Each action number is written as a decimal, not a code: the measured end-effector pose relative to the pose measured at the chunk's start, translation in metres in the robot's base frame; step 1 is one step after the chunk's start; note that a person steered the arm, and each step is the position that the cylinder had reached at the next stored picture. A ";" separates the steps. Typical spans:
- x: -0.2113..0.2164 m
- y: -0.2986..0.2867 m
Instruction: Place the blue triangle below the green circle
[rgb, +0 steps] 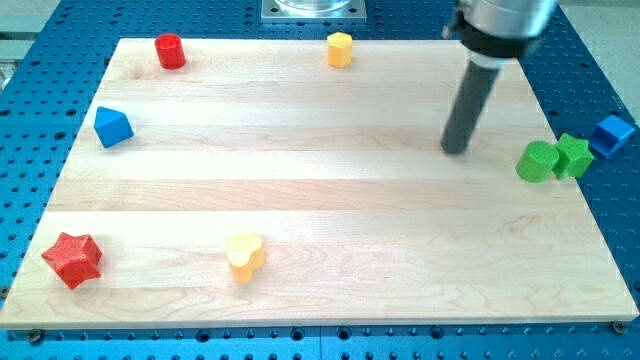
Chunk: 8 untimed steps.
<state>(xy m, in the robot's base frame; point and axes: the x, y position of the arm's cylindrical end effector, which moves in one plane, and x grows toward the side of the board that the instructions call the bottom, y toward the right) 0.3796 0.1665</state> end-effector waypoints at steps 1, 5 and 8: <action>-0.092 0.059; -0.100 -0.116; -0.094 -0.371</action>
<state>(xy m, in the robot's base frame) 0.2852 -0.2042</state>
